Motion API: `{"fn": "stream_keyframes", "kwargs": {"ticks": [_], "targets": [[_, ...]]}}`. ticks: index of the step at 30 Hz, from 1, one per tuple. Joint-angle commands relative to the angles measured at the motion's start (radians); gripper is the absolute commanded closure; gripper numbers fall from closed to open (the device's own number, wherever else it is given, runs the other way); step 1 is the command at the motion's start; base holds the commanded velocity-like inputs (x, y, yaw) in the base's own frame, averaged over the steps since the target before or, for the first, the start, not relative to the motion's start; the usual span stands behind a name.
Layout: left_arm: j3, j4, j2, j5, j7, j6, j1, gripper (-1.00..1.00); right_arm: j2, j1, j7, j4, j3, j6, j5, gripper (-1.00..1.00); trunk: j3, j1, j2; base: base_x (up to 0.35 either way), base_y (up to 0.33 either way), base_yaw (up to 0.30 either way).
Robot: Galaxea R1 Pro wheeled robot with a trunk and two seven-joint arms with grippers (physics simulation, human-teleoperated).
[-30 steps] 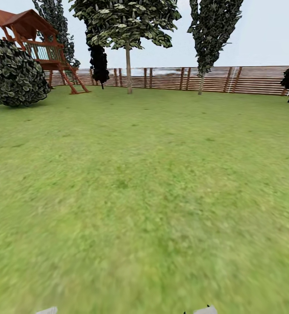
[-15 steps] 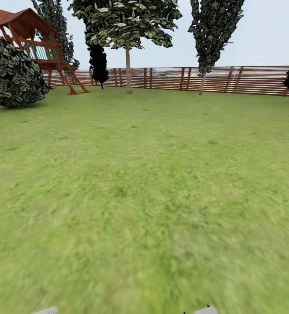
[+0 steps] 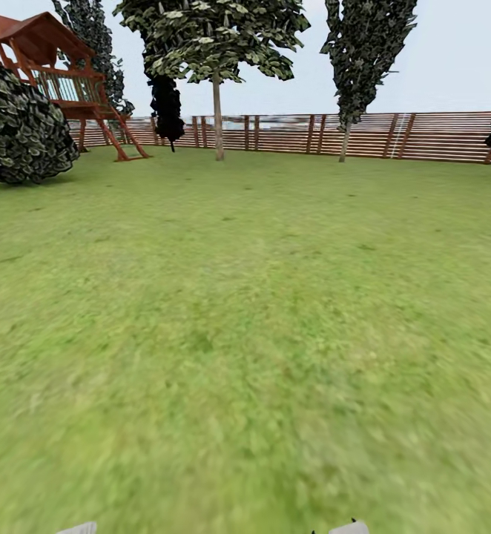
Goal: In the garden, pick up the pesticide atomizer on the floor and spray pesticide onto both trees until each tree trunk is fully covered.
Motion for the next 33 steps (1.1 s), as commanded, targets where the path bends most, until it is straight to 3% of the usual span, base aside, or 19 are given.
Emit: {"fn": "stream_keyframes", "kwargs": {"ticks": [1, 33], "targets": [[0.0, 0.0, 0.0, 0.0, 0.0, 0.0, 0.0, 1.0, 0.0, 0.0, 0.0, 0.0, 0.0, 0.0, 0.0, -1.0, 0.0, 0.0, 0.0, 0.339, 0.0, 0.0], [0.0, 0.0, 0.0, 0.0, 0.0, -0.001, 0.0, 1.0, 0.0, 0.0, 0.0, 0.0, 0.0, 0.0, 0.0, -1.0, 0.0, 0.0, 0.0, 0.339, 0.0, 0.0]]}}
